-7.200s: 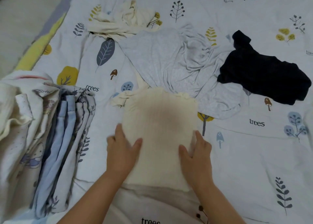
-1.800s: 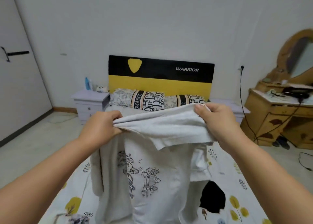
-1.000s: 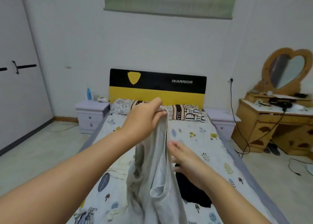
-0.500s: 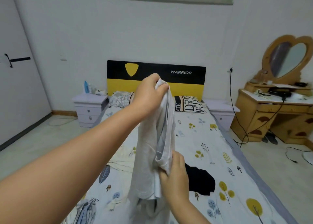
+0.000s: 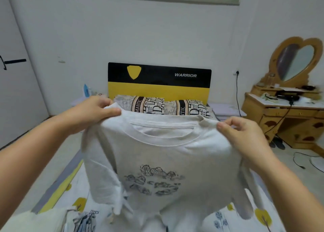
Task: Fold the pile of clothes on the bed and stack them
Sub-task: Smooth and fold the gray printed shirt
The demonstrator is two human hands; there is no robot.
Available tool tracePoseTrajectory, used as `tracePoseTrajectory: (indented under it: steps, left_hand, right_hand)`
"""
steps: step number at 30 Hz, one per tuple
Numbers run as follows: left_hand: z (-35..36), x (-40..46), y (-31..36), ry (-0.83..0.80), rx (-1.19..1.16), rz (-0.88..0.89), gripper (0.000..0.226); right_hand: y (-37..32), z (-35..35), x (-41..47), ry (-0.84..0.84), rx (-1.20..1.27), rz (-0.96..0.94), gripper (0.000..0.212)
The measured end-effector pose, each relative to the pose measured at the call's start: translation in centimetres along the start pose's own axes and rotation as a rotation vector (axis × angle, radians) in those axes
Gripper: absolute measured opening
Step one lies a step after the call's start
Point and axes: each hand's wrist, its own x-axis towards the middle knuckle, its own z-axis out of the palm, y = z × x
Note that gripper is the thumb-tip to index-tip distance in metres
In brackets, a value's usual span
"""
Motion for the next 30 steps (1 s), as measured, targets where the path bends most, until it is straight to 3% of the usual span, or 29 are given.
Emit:
tracePoseTrajectory:
  steps: [2,5,7,11,13,15,22,24,28,30]
  left_hand:
    - [-1.4,-0.8,-0.1,-0.186,-0.094,0.028,0.017]
    - [-3.9,-1.1,-0.1,-0.464,-0.326,0.056,0.059]
    - [-5.0,-0.5,0.0,-0.537,-0.398,0.111,0.065]
    - [-2.8,1.1,0.2,-0.523,-0.397,0.082,0.053]
    - [1.0,1.9,-0.3,-0.410,-0.258,0.041,0.027]
    - [5.7,2.5,-2.1,-0.289,-0.110,-0.014,0.005]
    - [21.6,2.2,-12.6,-0.271,0.165,-0.145,0.044]
    - [25.2,2.0,-15.4,-0.268,0.189,-0.205,0.042]
    - [31.3,2.0,-20.6,-0.307,0.250,-0.273,0.014]
    - [34.0,2.7,-23.1,-0.297,0.300,-0.259,0.014]
  right_hand:
    - [-2.0,-2.5,-0.1,-0.060,-0.021,-0.041,0.024]
    - [-4.6,-5.8,-0.1,-0.112,0.021,-0.118,0.036]
    - [-5.3,-7.2,0.7,-0.095,0.044,-0.128,0.039]
    - [-3.3,-6.5,3.4,-0.071,-0.003,-0.065,0.027]
    - [-0.2,-4.8,4.5,-0.100,-0.056,0.015,0.017]
    - [4.3,-2.5,5.0,-0.134,-0.103,0.098,0.020]
    - [23.6,6.6,1.6,-0.244,-0.379,0.312,0.024]
    - [27.9,8.7,0.2,-0.295,-0.430,0.342,0.024]
    - [34.5,12.6,-0.9,-0.428,-0.562,0.323,0.020]
    - [37.6,14.5,-0.7,-0.469,-0.673,0.283,0.020]
